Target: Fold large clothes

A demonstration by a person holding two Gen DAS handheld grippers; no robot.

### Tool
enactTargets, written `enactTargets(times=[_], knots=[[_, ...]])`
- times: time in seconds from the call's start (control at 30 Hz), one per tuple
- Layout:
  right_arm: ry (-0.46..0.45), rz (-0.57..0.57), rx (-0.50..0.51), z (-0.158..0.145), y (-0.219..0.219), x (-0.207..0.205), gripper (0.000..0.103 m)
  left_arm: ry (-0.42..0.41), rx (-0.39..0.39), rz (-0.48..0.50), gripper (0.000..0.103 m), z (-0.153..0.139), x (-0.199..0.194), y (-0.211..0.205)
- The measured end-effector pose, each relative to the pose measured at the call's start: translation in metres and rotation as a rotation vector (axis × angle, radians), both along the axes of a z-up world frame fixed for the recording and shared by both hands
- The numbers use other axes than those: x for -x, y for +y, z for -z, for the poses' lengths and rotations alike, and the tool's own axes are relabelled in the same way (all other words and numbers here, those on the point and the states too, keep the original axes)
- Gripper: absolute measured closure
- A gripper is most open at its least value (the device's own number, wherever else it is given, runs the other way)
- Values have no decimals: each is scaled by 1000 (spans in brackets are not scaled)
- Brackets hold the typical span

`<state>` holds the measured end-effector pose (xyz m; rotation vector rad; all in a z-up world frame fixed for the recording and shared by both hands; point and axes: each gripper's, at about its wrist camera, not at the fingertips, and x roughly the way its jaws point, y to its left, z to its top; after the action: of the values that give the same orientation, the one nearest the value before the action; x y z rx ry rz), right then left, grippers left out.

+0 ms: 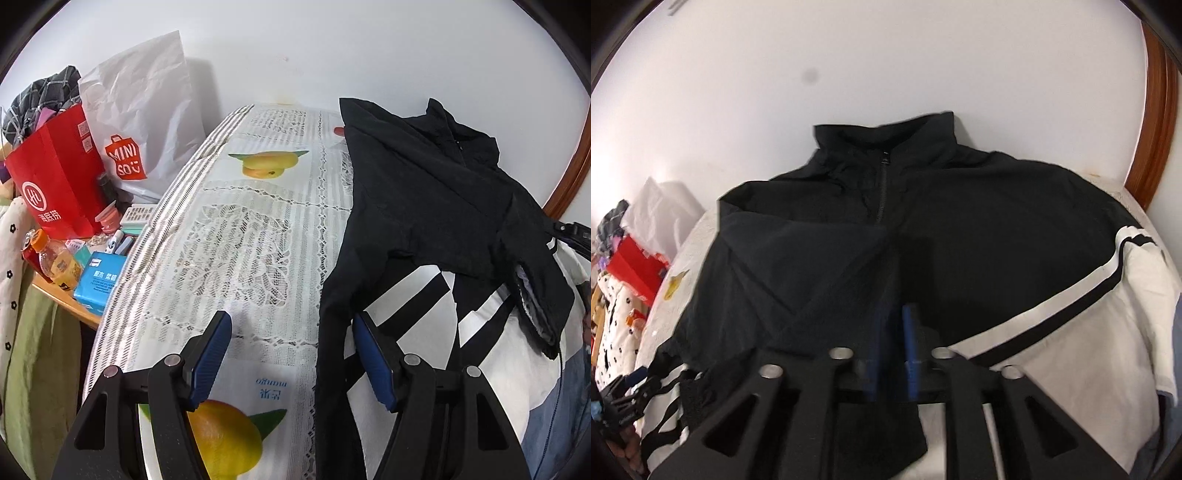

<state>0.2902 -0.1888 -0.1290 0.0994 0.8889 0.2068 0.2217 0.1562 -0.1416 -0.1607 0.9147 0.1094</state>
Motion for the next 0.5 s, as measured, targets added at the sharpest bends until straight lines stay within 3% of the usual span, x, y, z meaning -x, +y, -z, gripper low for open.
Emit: enactTargets(times=[0.03, 0.1, 0.2, 0.3, 0.4, 0.5], knots=[[-20, -14, -1, -7, 4, 8, 51, -3, 2, -1, 37, -2, 1, 1], [-70, -46, 11, -17, 10, 25, 40, -6, 6, -6, 37, -5, 3, 2], [-101, -130, 35, -29, 37, 50, 32, -15, 0, -14, 37, -10, 8, 2], [-101, -222, -13, -31, 60, 73, 28, -25, 6, -12, 37, -15, 16, 4], [-88, -314, -25, -23, 88, 92, 24, -30, 13, -16, 36, -17, 22, 8], [-60, -379, 24, -4, 117, 102, 24, -30, 21, -24, 36, -17, 28, 12]])
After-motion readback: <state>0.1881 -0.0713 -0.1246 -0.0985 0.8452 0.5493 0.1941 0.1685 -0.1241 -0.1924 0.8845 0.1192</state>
